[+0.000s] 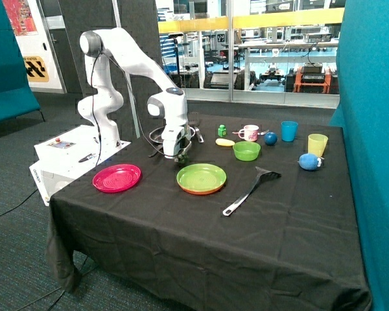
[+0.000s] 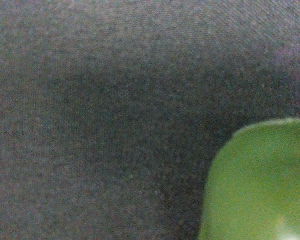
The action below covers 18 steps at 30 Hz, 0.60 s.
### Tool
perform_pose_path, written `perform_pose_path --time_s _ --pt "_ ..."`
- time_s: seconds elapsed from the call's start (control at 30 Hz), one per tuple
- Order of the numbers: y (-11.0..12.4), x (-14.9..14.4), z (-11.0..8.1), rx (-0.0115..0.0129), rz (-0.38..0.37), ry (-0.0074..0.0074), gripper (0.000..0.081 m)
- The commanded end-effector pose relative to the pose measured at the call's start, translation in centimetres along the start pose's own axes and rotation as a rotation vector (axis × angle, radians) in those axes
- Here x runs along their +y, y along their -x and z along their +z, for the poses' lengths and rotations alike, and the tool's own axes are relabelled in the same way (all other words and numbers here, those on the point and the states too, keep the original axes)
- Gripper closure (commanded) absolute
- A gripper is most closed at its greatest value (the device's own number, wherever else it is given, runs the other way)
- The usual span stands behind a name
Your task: Cook the vegetables
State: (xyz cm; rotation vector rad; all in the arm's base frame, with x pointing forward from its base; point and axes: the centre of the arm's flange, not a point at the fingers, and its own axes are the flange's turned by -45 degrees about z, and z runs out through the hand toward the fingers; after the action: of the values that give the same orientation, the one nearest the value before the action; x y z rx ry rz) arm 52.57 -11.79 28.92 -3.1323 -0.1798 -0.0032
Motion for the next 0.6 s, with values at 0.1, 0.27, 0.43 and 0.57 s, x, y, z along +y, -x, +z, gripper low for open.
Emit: perform_pose_path --time_s 0.1,0.27,0.43,0.57 --pt "0.0 -0.6 -1.9 -0.0024 -0.028 0.0040 0.0808" --pt "-0.4 -1.2 -3.8 -0.0024 -0.054 0.0039 0.0808" --pt "-0.6 -2.5 -5.6 -0.0025 -0.092 0.0039 0.0808" --pt "-0.3 -4.2 -6.2 -0.0026 -0.147 0.0038 0.0808"
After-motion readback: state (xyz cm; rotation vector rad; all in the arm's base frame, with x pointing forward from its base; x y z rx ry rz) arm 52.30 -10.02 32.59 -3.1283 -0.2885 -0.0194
